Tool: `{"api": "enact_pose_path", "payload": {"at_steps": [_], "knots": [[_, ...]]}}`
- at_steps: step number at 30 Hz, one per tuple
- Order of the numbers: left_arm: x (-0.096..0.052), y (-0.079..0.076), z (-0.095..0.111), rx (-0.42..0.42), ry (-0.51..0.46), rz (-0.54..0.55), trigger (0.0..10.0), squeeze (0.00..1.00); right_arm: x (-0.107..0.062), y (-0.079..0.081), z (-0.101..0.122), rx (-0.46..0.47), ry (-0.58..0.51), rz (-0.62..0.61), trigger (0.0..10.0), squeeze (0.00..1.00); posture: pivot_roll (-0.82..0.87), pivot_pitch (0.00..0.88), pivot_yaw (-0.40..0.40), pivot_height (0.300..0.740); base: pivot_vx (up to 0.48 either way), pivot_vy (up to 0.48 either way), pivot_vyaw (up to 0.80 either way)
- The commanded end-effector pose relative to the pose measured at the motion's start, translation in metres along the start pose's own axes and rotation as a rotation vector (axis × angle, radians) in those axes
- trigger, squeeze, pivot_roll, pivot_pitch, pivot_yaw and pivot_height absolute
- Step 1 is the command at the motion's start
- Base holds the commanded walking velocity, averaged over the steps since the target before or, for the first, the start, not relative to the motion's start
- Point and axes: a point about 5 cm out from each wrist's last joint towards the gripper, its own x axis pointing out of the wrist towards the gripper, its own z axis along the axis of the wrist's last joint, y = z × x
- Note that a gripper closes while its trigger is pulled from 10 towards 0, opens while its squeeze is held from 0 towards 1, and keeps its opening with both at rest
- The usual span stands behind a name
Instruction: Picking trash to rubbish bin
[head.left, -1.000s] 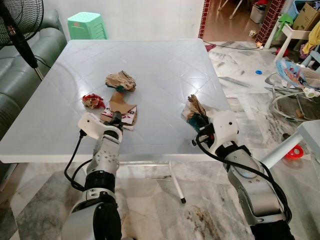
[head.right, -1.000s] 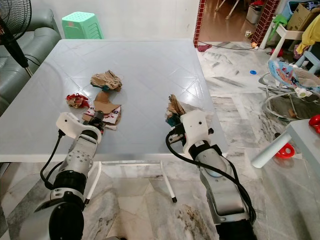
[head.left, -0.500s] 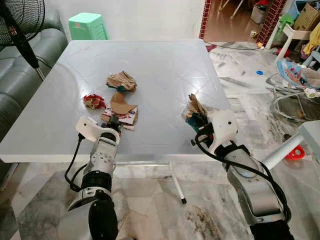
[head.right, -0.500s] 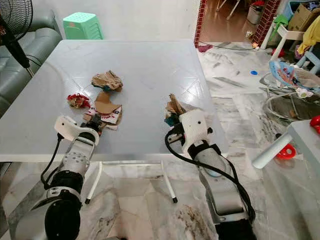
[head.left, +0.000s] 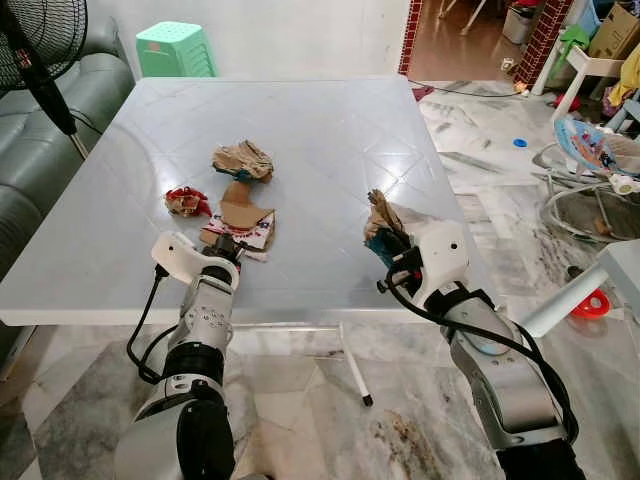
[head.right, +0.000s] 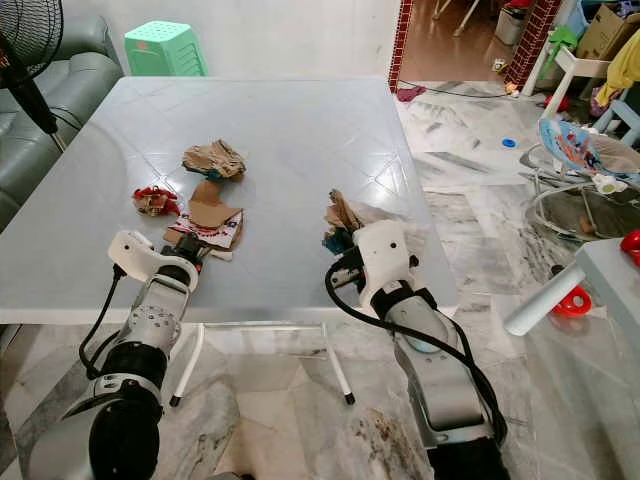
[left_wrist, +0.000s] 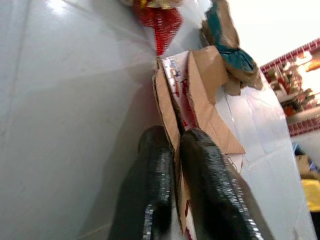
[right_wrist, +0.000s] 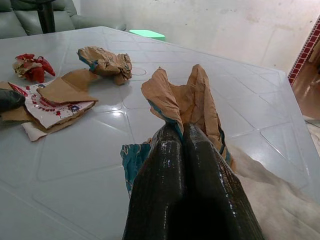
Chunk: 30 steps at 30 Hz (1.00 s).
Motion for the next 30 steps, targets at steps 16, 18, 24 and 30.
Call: {"api": "enact_pose_path", "payload": {"at_steps": [16,18,24,30], "knots": [[-0.023,-0.007,0.031,0.441,-0.268,-0.072,0.0,0.0,0.009,0.0,0.003,-0.002,-0.013,0.02,0.0,0.0,-0.07,0.003,-0.026,0.74,0.0,0.0,0.0],[-0.029,-0.007,0.033,0.514,-0.289,-0.095,0.0,0.0,0.01,0.0,0.003,-0.003,-0.014,0.02,0.0,0.0,-0.07,0.002,-0.026,0.74,0.0,0.0,0.0],[-0.047,-0.004,0.032,0.665,-0.29,-0.112,0.0,0.0,0.01,-0.002,0.002,-0.007,-0.009,0.005,0.0,0.0,-0.07,0.001,-0.029,0.74,0.0,0.0,0.0],[-0.073,0.0,0.024,0.857,-0.261,-0.208,0.0,0.0,0.01,-0.011,0.0,-0.025,-0.002,-0.058,0.0,0.0,-0.05,0.0,-0.026,0.74,0.0,0.0,0.0]]}}
